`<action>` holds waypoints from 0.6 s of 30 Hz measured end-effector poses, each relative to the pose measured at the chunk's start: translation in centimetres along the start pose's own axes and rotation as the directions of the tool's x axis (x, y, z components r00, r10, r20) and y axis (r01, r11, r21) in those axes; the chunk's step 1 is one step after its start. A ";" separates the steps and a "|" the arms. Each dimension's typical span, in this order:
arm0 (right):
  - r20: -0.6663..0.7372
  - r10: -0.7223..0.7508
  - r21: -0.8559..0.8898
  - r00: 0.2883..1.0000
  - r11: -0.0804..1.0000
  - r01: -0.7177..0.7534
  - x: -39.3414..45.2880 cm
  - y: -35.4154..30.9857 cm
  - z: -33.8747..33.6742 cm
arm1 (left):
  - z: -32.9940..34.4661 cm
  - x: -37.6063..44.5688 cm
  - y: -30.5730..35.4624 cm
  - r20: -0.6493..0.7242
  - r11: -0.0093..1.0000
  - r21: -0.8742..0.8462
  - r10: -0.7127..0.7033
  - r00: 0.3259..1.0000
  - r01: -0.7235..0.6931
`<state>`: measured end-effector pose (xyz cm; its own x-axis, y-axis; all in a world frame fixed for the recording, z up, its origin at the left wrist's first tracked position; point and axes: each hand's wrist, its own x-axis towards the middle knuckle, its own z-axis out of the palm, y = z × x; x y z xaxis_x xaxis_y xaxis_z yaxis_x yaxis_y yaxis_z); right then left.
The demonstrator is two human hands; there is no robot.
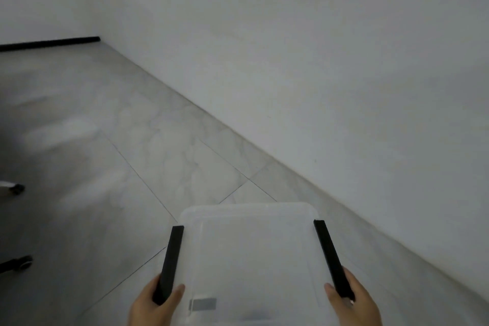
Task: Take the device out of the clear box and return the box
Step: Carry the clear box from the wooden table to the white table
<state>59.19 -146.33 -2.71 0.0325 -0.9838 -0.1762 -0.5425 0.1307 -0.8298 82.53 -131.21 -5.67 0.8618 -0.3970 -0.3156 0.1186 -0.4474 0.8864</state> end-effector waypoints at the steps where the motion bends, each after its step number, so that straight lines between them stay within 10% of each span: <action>1: 0.025 -0.016 -0.007 1.000 1.000 0.016 3.1 -1.2 1.7 | 1.0 2.5 1.1 -0.015 1.000 0.003 -0.018 1.000 0.018; 18: 0.463 -0.240 -0.006 0.853 0.962 0.274 33.8 -26.8 36.0 | 2.2 37.4 13.0 -0.514 0.965 -0.195 -0.253 0.819 0.176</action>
<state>105.08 -178.69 -5.50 0.5467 -0.8139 -0.1966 -0.5178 -0.1441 -0.8433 115.17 -153.64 -6.71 0.9297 0.2000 -0.3091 0.3621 -0.3452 0.8659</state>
